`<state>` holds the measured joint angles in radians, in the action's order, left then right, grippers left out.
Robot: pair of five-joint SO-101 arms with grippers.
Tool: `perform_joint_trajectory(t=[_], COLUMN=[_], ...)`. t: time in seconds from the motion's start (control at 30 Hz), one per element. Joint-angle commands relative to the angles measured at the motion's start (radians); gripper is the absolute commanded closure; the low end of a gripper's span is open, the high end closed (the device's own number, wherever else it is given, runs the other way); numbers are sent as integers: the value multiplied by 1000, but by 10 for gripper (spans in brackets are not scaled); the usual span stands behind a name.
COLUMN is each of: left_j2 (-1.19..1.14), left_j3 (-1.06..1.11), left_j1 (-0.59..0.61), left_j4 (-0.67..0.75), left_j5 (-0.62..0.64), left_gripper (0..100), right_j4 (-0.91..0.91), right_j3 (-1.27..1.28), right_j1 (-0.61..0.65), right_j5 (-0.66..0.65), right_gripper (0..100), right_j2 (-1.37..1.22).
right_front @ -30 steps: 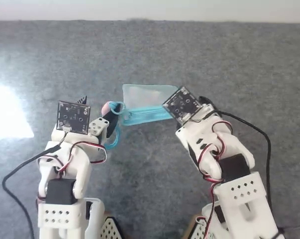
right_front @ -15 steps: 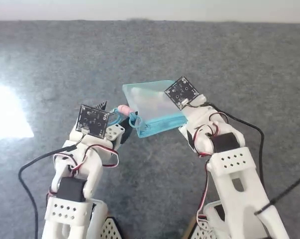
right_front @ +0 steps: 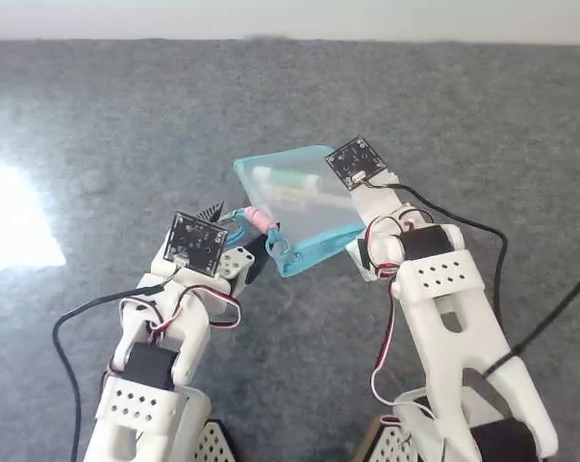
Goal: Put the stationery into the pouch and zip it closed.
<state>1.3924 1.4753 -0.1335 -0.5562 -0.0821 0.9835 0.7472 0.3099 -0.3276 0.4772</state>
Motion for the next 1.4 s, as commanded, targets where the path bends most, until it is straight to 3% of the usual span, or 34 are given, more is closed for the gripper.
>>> perform_joint_trajectory(t=[0.0, 0.17, 0.33, 0.5, 0.6, 0.73, 0.83, 0.97, 1.37], left_j2=[2, 3, 3, 2, 2, 0, -6, 2, 0], left_j3=[-54, -171, -240, -133, -117, -122, -120, -133, -202], left_j1=[77, 230, 192, 86, 180, 324, 239, 28, 222], left_j4=[18, -21, -135, -69, 2, 66, 29, -114, -138], left_j5=[-5, 41, 104, 49, -11, 86, 92, -72, -2], left_gripper=[710, 710, 710, 710, 710, 710, 710, 710, 710], right_j4=[27, 81, 1, -170, -177, -163, -157, -156, -156], right_j3=[-69, -57, 80, 249, 270, 272, 301, 347, 376], right_j1=[4, 4, 4, -2, -4, -44, -38, -12, -15], right_j5=[17, 18, 18, 17, 17, 34, 75, 83, 83], right_gripper=[772, 772, 772, 772, 772, 772, 772, 772, 772], right_j2=[53, 236, 410, 527, 585, 674, 748, 799, 762])
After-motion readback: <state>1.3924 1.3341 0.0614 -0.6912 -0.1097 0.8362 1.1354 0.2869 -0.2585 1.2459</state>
